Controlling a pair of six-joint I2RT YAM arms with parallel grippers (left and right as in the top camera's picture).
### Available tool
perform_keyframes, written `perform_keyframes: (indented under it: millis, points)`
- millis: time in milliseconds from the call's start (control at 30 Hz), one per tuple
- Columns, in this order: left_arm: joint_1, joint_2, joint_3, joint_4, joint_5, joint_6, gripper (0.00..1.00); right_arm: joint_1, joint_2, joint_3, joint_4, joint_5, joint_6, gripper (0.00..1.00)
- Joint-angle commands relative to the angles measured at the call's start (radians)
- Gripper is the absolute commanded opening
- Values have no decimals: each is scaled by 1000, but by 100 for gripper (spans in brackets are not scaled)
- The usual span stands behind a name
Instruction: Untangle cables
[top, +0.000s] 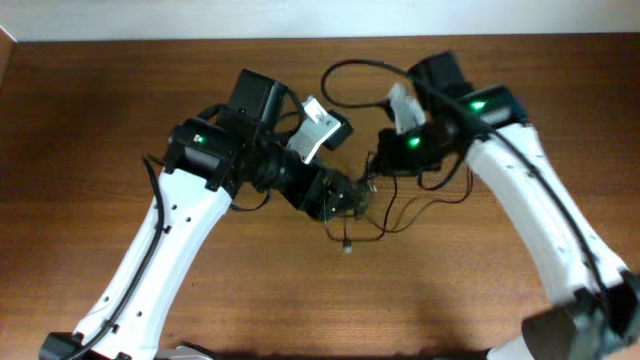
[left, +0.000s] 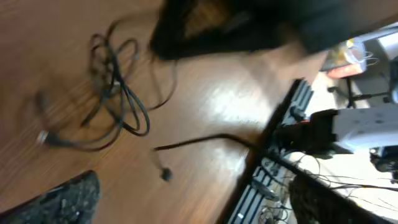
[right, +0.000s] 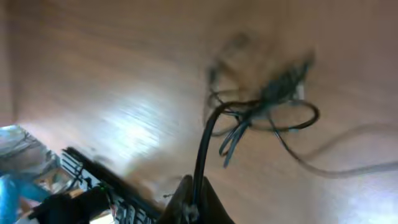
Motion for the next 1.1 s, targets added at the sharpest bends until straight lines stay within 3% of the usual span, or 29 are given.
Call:
perform_keyframes:
  millis: [0, 133, 233, 333, 533, 633, 700, 833, 967, 1067]
  points:
    - [-2, 0, -27, 4, -84, 4, 99, -5, -63, 128, -51, -14, -106, 4]
    - [0, 18, -61, 22, -126, 0, 99, -5, -114, 245, -69, -14, -108, 4]
    - [0, 61, -61, 29, -253, -93, 99, -5, -162, 288, -60, -14, -114, 4]
    - [-1, 147, -61, 30, -347, -185, 99, -5, -200, 303, -53, -14, -238, 4]
    - [-1, 310, -61, -11, -321, -204, 99, -5, -207, 303, -57, 92, -287, 4]
    - [-1, 305, -61, -19, -189, -52, 99, -5, -207, 303, -53, 147, -287, 4]
    - [-1, 300, -61, -63, 2, 153, 99, -5, -198, 303, -57, 203, -286, 4]
    - [-15, 300, -61, -209, 13, 400, 99, -5, -155, 303, -13, 262, -80, 4]
    - [-28, 301, -61, -206, 15, 400, 99, -6, -71, 303, 1, 509, 129, 4]
    - [-28, 301, -61, -205, 0, 401, 99, -68, -27, 303, 0, 545, 216, 4]
